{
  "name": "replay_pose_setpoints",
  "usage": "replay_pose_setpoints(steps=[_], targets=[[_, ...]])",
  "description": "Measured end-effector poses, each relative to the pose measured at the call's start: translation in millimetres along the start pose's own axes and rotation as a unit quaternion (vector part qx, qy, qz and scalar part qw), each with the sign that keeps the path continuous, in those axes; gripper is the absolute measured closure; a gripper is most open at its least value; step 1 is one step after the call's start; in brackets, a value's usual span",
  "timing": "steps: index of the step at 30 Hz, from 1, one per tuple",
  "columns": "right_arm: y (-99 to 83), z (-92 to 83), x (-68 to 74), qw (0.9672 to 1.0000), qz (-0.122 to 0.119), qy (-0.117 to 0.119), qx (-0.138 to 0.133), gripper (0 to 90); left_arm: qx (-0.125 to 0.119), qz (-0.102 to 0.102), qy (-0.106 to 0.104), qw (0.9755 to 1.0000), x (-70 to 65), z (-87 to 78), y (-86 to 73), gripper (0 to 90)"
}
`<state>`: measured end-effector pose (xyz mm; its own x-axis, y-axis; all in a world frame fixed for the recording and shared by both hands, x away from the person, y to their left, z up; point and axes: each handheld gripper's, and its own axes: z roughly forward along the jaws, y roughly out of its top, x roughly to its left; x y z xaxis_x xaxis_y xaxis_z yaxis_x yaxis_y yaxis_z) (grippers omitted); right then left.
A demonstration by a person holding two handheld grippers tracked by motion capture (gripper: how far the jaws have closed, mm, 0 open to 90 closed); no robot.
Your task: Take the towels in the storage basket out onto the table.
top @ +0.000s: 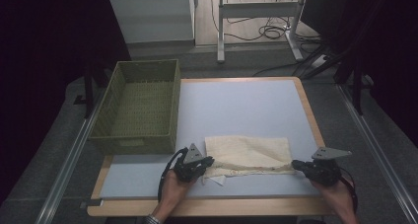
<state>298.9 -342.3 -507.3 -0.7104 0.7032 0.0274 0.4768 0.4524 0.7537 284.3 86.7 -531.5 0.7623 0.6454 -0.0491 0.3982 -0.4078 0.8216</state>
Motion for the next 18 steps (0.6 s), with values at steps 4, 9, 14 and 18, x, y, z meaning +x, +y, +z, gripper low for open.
replay_pose_setpoints(steps=[4, 9, 14, 18], targets=[[-4.2, -0.6, 3.2, 1.0, -0.003, 0.001, 0.005, 85.8, -0.004, 0.003, -0.008, 1.0, -6.5, -6.8, -1.8, 84.0], [-9.4, -5.2, 3.3, 1.0, 0.001, 0.004, 0.007, 78.5, 0.004, 0.001, -0.025, 0.9997, -10.0, -12.4, -7.3, 70.9], [-12.5, -17.5, 2.5, 0.9999, -0.001, -0.007, 0.009, 72.4, 0.006, -0.021, -0.021, 0.9995, -1.7, -21.3, -11.2, 50.8], [-10.5, -23.1, -3.8, 0.9998, 0.006, -0.018, 0.005, 69.7, 0.007, -0.03, -0.004, 0.9995, 5.3, -23.2, -6.3, 48.2]])
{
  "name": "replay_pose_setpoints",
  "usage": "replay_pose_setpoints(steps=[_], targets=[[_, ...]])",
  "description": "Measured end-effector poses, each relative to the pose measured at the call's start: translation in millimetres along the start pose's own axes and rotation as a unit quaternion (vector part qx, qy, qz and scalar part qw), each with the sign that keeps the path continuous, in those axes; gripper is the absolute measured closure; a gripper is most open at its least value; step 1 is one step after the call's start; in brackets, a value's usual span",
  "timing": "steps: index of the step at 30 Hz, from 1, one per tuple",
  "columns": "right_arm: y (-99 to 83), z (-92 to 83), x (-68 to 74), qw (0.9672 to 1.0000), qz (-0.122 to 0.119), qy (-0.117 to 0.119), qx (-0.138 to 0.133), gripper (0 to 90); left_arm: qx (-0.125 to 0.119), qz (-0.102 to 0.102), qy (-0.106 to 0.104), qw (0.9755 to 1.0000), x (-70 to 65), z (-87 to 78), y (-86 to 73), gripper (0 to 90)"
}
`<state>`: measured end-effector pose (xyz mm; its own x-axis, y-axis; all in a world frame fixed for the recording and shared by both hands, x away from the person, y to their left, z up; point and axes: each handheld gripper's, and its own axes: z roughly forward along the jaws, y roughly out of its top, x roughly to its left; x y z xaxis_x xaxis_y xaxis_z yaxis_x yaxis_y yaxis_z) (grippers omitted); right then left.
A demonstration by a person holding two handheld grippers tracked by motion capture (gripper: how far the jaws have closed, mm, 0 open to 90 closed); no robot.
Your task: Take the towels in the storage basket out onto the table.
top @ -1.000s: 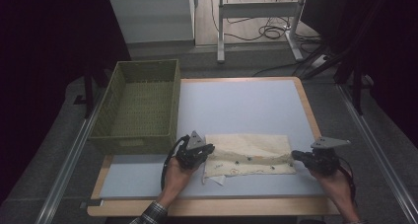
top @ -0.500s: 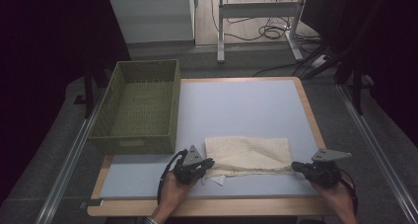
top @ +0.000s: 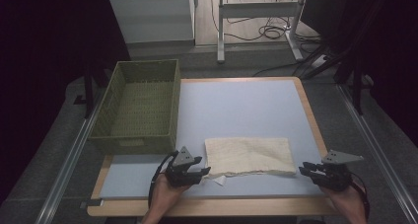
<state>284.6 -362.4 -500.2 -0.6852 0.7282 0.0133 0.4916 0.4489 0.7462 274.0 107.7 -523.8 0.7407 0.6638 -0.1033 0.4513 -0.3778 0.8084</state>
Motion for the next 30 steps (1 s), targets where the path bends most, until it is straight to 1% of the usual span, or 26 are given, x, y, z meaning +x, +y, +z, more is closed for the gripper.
replay_pose_setpoints(steps=[4, 8, 13, 15, 17, 20, 21, 23, 25, 26, 27, 28, 29, 30], targets=[[10.3, 4.9, -5.4, 1.0, 0.002, -0.002, -0.001, 67.9, 0.008, -0.002, 0.029, 0.9996, 7.4, 9.5, 12.5, 48.1], [23.8, 15.8, -12.6, 0.9999, 0.008, -0.003, -0.006, 67.9, 0.009, -0.015, 0.04, 0.999, 15.4, 19.6, 23.6, 48.1], [43.5, 34.6, -27.3, 0.9997, 0.019, -0.012, -0.01, 70.4, 0.019, -0.021, 0.059, 0.9978, 25.1, 35.4, 38.8, 48.2], [50.5, 41.3, -31.8, 0.9997, 0.018, -0.016, -0.01, 70.9, 0.025, -0.02, 0.074, 0.9968, 29.8, 40.2, 44.1, 48.4], [58.8, 50.8, -37.3, 0.9996, 0.021, -0.019, -0.007, 70.9, 0.026, -0.026, 0.081, 0.9961, 35.1, 44.8, 47.9, 48.5], [65.5, 63.7, -43.1, 0.9995, 0.026, -0.02, -0.002, 70.7, 0.034, -0.043, 0.091, 0.9944, 42.1, 52.2, 50.9, 50.3], [66.8, 68.6, -45.0, 0.9994, 0.029, -0.02, 0.003, 69.7, 0.039, -0.047, 0.099, 0.9932, 44.2, 55.7, 51.4, 50.3], [67.9, 77.8, -47.7, 0.9993, 0.03, -0.02, 0.008, 67.2, 0.047, -0.046, 0.113, 0.9915, 47.2, 60.1, 51.8, 50.4], [67.3, 85.6, -49.0, 0.9994, 0.03, -0.014, 0.014, 65.8, 0.053, -0.057, 0.118, 0.99, 51.2, 64.8, 51.3, 50.4], [66.7, 88.8, -48.6, 0.9993, 0.028, -0.016, 0.02, 66.1, 0.057, -0.061, 0.118, 0.9895, 53.3, 66.8, 50.8, 50.4], [65.6, 91.7, -48.1, 0.9992, 0.026, -0.017, 0.026, 66.9, 0.062, -0.064, 0.118, 0.989, 55.0, 69.0, 50.2, 50.3], [64.5, 94.1, -47.4, 0.9991, 0.023, -0.012, 0.034, 70.1, 0.067, -0.065, 0.118, 0.9886, 56.7, 71.1, 49.5, 50.3], [63.3, 94.9, -45.8, 0.9992, 0.019, -0.014, 0.034, 75.2, 0.07, -0.067, 0.116, 0.9885, 57.9, 73.3, 48.8, 50.3], [63.0, 94.4, -45.3, 0.9993, 0.018, -0.007, 0.033, 81.4, 0.075, -0.068, 0.11, 0.9887, 58.8, 75.3, 48.0, 50.9]])
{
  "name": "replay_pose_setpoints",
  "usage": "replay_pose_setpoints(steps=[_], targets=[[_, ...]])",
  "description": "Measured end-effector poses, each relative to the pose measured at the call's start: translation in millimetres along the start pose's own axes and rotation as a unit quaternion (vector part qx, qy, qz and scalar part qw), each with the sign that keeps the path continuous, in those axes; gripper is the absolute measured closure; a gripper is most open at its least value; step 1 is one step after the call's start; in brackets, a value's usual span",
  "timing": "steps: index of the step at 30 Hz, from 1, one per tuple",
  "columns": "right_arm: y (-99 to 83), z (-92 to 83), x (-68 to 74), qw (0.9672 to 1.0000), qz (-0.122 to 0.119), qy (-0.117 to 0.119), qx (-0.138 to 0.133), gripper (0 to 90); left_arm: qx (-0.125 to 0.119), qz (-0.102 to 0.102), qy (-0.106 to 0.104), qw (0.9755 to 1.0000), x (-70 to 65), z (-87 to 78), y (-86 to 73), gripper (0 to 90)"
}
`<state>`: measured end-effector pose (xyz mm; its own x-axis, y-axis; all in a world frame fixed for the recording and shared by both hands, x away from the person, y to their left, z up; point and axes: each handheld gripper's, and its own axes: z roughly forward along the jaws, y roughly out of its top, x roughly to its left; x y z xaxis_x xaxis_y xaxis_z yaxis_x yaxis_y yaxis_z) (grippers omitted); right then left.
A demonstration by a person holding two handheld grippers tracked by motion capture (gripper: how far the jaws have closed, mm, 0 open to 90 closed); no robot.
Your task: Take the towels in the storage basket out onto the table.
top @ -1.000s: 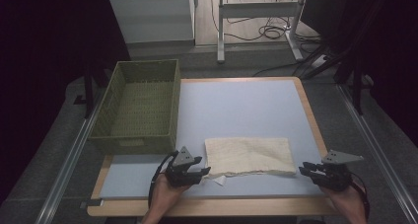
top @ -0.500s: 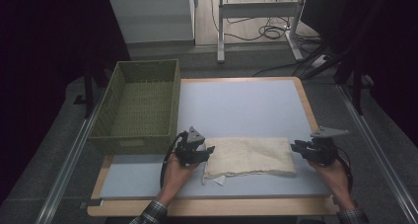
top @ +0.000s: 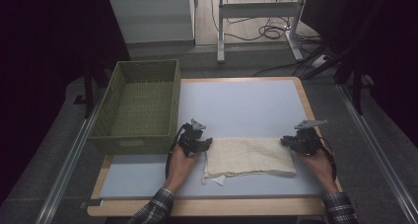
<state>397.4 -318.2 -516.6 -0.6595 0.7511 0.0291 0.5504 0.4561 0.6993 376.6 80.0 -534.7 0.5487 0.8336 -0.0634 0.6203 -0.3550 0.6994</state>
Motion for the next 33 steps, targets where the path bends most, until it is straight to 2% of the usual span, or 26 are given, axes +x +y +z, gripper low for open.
replay_pose_setpoints(steps=[2, 5, 7, 13, 15, 19, 22, 25, 28, 31, 33], targets=[[0.8, -1.3, 1.9, 1.0, -0.005, -0.003, 0.004, 85.7, -0.004, -0.002, -0.014, 0.9999, 0.2, 0.9, -1.1, 56.4], [4.6, -3.7, 1.6, 0.9997, -0.016, -0.019, 0.001, 86.7, 0.003, 0.007, -0.039, 0.9992, -0.9, 0.4, 0.7, 73.6], [8.3, -4.5, -2.6, 0.9997, -0.011, -0.021, -0.007, 86.7, 0.003, 0.019, -0.04, 0.999, -2.1, -0.1, 2.8, 84.9], [25.0, 1.6, -17.3, 0.9991, -0.004, -0.039, -0.016, 86.7, -0.019, 0.03, -0.017, 0.9992, -1.4, 1.4, 17.8, 85.8], [28.5, 6.7, -24.5, 0.9992, 0.01, -0.038, -0.011, 86.5, -0.018, 0.035, -0.011, 0.9992, -0.3, 5.1, 21.5, 83.9], [25.6, 15.3, -30.0, 0.9993, 0.025, -0.026, -0.004, 85.6, -0.019, 0.036, -0.026, 0.9988, 0.9, 9.2, 20.2, 70.0], [22.4, 11.2, -29.9, 0.9992, 0.029, -0.024, -0.011, 83.7, -0.016, 0.034, -0.026, 0.999, 3.7, 10.5, 18.7, 62.1], [18.9, 5.6, -27.8, 0.9988, 0.033, -0.035, -0.013, 79.9, -0.002, 0.042, -0.015, 0.999, 6.3, 15.9, 16.4, 54.1], [13.4, 2.7, -24.5, 0.9986, 0.03, -0.042, -0.012, 74.6, -0.019, 0.025, -0.033, 0.9989, 13.5, 18.4, 11.5, 46.5], [9.9, -2.8, -22.8, 0.9985, 0.037, -0.034, -0.02, 68.8, -0.027, 0.03, -0.042, 0.9983, 15.8, 18.7, 9.1, 44.7], [9.0, -7.5, -20.1, 0.9985, 0.032, -0.038, -0.024, 62.0, -0.026, 0.033, -0.036, 0.9984, 14.7, 19.1, 9.2, 42.7]])
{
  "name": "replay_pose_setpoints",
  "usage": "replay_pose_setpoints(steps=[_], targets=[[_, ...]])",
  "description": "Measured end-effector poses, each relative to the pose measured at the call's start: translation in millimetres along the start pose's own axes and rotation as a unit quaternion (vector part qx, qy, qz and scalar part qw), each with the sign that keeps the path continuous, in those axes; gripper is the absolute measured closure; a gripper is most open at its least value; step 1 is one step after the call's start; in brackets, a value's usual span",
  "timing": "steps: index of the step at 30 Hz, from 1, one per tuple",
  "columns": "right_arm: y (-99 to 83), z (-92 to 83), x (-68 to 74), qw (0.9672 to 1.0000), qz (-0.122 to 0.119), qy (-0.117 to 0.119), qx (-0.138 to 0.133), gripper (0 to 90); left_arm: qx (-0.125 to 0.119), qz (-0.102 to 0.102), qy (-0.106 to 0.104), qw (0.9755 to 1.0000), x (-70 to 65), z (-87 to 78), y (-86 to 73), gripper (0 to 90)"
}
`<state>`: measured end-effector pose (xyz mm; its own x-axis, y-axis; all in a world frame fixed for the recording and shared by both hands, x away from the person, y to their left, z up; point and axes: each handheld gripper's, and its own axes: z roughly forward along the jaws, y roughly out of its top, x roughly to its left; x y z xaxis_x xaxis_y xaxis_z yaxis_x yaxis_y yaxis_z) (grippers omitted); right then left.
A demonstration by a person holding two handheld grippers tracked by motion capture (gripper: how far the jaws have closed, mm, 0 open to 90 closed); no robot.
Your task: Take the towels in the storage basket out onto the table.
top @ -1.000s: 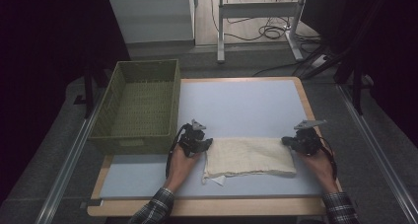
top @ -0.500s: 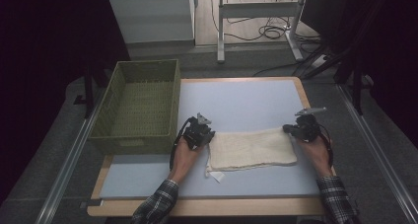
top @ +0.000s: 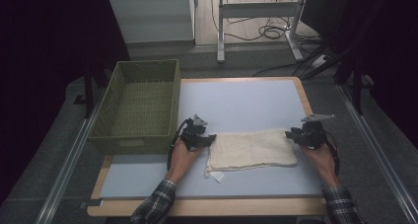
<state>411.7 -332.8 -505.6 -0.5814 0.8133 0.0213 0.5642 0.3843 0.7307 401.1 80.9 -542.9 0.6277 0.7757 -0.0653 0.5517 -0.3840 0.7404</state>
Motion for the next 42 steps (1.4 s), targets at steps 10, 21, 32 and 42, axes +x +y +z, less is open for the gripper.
replay_pose_setpoints(steps=[10, 21, 32, 42], targets=[[-11.4, -8.2, 15.1, 0.9997, -0.021, -0.008, 0.01, 42.3, -0.002, -0.006, 0.012, 0.9999, 0.3, 0.8, -0.9, 35.4], [-7.2, -18.1, 40.2, 0.9987, -0.041, 0.026, 0.015, 31.4, -0.003, -0.005, 0.014, 0.9999, 0.0, 0.9, -1.1, 35.2], [3.6, -9.9, 79.6, 0.9954, -0.056, 0.074, 0.023, 42.6, -0.002, -0.007, 0.012, 0.9999, 0.3, 0.8, -1.2, 35.2], [13.9, 15.9, 133.6, 0.9854, -0.094, 0.14, 0.022, 54.7, -0.002, -0.008, 0.011, 0.9999, 0.8, 0.8, -1.2, 35.2]])
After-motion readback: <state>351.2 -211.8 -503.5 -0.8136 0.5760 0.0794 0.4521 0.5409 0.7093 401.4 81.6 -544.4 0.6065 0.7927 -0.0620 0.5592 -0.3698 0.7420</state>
